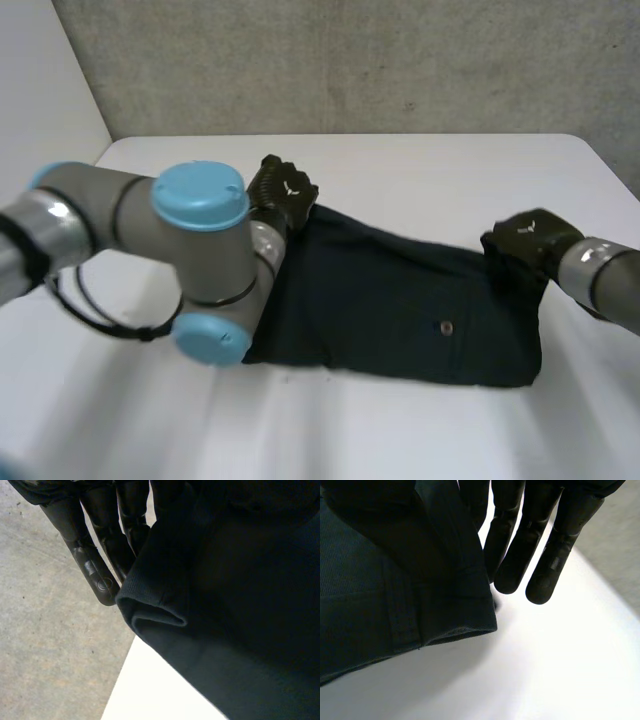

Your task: Fold the shorts.

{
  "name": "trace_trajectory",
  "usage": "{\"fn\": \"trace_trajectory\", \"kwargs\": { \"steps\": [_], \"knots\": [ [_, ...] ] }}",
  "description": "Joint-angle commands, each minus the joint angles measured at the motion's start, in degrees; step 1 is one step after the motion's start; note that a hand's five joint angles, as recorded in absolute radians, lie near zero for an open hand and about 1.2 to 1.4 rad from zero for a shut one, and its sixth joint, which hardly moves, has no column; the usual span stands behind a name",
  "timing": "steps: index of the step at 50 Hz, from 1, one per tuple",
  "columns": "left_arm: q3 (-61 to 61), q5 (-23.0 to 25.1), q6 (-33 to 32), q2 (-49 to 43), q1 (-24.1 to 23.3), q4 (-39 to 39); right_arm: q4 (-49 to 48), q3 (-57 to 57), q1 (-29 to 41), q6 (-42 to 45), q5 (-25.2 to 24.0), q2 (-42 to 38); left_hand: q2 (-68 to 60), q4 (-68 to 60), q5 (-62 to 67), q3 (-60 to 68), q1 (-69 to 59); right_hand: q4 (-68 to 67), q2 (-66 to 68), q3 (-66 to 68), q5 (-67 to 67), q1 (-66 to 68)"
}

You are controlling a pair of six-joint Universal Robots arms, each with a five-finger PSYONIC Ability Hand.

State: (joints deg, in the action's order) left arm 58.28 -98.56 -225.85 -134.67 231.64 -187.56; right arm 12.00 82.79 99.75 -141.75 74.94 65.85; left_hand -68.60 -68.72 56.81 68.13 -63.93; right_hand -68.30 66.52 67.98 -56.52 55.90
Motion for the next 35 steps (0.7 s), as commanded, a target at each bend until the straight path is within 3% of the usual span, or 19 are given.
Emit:
{"fn": "trace_trajectory", "kwargs": {
  "steps": [1, 5, 7, 9, 10, 17, 21, 28, 31, 35],
  "knots": [
    [-14.7, 0.4, -1.6, -13.6, 2.4, -0.2, -14.9, -3.1, 3.3, 0.6, 4.1, -6.3, -11.4, -11.3, 13.2, 11.9, -16.1, -11.7, 13.5, 12.0, -13.5, 24.1],
    [-18.1, 0.4, -1.6, -17.3, 2.6, -3.3, -23.1, -4.1, 3.7, 1.3, 4.2, -10.9, -11.4, -11.3, 13.2, 11.9, -16.1, -11.7, 13.5, 12.0, -13.5, 24.1],
    [-18.5, 0.5, -1.6, -18.3, 2.6, -6.1, -26.0, -5.5, 4.0, 1.5, 4.9, -13.7, 12.7, 12.8, -10.9, -12.2, 8.0, -11.7, 13.5, 12.0, -13.5, 24.1],
    [-18.3, 0.4, -1.7, -18.8, 2.6, -7.8, -26.5, -6.5, 4.2, 1.2, 5.0, -14.9, 39.7, 39.9, -38.0, -39.3, 35.1, 27.5, -25.8, -27.2, 25.8, -15.1],
    [-18.1, -0.2, -1.7, -19.0, 2.4, -9.0, -26.6, -6.7, 4.4, 1.1, 5.0, -15.1, 58.6, 58.7, -56.8, -58.1, 53.9, 58.3, -56.5, -58.0, 56.5, -45.9],
    [-14.0, -0.4, -0.8, -16.6, 1.5, -9.5, -26.6, -3.9, 3.6, -3.2, 5.1, -9.7, 58.6, 58.7, -56.8, -58.1, 53.9, 58.3, -56.5, -58.0, 56.5, -45.9],
    [-7.0, 0.1, 2.8, -8.6, 1.6, -8.8, -24.2, 1.6, 2.2, -9.8, 5.0, -2.4, 58.6, 58.7, -56.8, -58.1, 53.9, 58.3, -56.5, -58.0, 56.5, -45.9],
    [9.1, 4.2, 20.8, 4.7, 2.3, -8.3, -11.2, 11.5, 1.3, -17.9, 2.5, 4.1, 58.6, 58.7, -56.8, -58.1, 53.9, 58.3, -56.5, -58.0, 56.5, -45.9],
    [16.1, 5.7, 27.3, 8.7, 3.6, -7.7, -11.7, 17.0, 0.8, -17.8, -0.1, 5.1, 58.6, 58.7, -56.8, -58.1, 53.9, 58.3, -56.5, -58.0, 56.5, -45.9],
    [23.0, 5.9, 30.5, 12.4, 5.2, -7.6, -16.0, 22.3, -1.0, -17.6, -1.5, 5.4, 58.6, 58.7, -56.8, -58.1, 53.9, 51.3, -49.6, -51.0, 49.6, -38.9]
  ]
}}
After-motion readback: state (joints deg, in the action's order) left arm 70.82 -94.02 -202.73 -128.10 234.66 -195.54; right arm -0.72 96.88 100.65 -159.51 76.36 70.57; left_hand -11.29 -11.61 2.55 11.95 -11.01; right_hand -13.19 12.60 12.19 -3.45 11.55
